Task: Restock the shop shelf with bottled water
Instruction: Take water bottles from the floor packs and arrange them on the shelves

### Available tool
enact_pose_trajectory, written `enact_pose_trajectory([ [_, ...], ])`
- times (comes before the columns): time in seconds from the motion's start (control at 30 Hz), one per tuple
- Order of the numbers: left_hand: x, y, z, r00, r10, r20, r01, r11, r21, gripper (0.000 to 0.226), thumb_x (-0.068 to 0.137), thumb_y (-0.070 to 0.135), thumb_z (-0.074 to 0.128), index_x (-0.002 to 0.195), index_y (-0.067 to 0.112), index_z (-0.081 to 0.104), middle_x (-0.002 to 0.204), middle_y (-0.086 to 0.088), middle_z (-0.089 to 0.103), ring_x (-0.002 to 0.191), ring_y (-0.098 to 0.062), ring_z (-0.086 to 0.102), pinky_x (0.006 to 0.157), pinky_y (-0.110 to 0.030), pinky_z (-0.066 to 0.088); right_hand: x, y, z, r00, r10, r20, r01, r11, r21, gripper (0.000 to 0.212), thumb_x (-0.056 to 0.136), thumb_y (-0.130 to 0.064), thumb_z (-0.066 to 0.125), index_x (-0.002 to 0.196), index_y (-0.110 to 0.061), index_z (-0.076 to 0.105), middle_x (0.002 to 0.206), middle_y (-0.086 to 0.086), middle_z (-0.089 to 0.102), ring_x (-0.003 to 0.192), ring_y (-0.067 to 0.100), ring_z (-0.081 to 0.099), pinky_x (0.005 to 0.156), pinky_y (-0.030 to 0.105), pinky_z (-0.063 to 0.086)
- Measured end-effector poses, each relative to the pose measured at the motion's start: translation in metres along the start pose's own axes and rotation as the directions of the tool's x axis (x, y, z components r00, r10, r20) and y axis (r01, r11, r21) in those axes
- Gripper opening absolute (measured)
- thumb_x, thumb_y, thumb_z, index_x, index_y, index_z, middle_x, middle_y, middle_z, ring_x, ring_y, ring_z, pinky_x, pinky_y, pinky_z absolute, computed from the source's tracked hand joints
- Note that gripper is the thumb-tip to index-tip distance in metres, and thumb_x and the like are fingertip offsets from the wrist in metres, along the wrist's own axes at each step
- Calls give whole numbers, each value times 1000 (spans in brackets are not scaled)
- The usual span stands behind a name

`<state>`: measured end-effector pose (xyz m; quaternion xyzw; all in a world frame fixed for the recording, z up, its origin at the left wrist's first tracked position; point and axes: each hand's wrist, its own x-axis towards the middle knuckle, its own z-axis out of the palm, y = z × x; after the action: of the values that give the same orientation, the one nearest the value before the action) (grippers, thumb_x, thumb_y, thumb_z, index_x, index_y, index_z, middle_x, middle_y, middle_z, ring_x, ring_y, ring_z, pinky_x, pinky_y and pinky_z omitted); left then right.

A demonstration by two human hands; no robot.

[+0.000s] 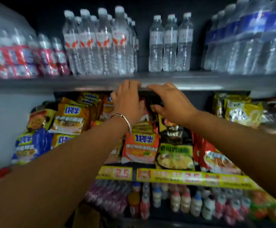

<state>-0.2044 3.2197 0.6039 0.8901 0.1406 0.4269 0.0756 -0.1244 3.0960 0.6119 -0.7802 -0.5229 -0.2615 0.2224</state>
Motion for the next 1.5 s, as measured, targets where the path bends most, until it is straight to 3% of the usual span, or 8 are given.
enact_pose_trajectory([
  [0.23,-145,-7,101,968,-89,234,99,994,-33,48,81,18,63,125,15,43,131,-7,41,124,-29,38,100,-44,29,-147,28,100,961,105,256,-99,994,-34,57,84,-9,60,138,-8,41,133,13,52,118,34,43,92,34,31],
  [0.37,-234,-27,172,929,-116,352,135,990,-30,47,80,16,61,125,14,46,132,-8,43,122,-29,40,95,-41,28,-231,40,180,907,156,391,-186,982,40,57,76,1,65,131,0,49,117,24,59,107,43,51,80,40,44],
  [0.63,-431,-78,304,829,-104,549,171,983,-72,48,72,8,65,118,10,53,122,-14,51,113,-36,48,92,-45,35,-398,45,350,764,275,584,-377,924,58,54,83,-8,64,134,-1,47,131,24,52,120,43,45,98,45,37],
  [0.77,-527,-100,358,762,-137,633,237,969,-75,49,71,7,62,119,11,52,123,-12,50,114,-29,44,95,-44,31,-477,34,425,696,278,662,-436,896,82,44,78,-4,62,120,2,57,108,26,62,102,43,55,78,39,45],
  [0.87,-592,-116,391,696,-172,697,291,955,-55,47,77,11,57,123,13,51,128,-8,48,119,-30,45,97,-39,27,-531,26,478,607,263,750,-430,902,31,43,88,-13,55,130,-6,47,129,16,53,118,32,44,92,34,34],
  [1.0,-663,-137,428,611,-213,763,366,930,-33,50,74,11,56,124,15,50,127,-6,47,119,-29,44,100,-40,26,-595,14,541,473,302,828,-501,865,-30,53,88,-25,60,136,-14,41,136,10,47,126,27,41,102,36,36],
  [1.33,-765,-173,489,527,-209,824,401,916,-25,57,77,9,62,130,18,43,131,-3,44,126,-21,37,110,-41,23,-664,5,650,313,334,889,-204,938,-280,77,82,-43,65,141,-14,27,139,9,46,131,29,38,114,41,12],
  [1.5,-782,-186,503,513,-217,831,406,914,-13,56,79,9,60,130,20,41,132,0,42,128,-18,35,107,-32,18,-667,6,673,359,334,872,-290,928,-236,52,85,-31,66,129,-19,43,128,6,56,118,28,52,102,37,33],
])
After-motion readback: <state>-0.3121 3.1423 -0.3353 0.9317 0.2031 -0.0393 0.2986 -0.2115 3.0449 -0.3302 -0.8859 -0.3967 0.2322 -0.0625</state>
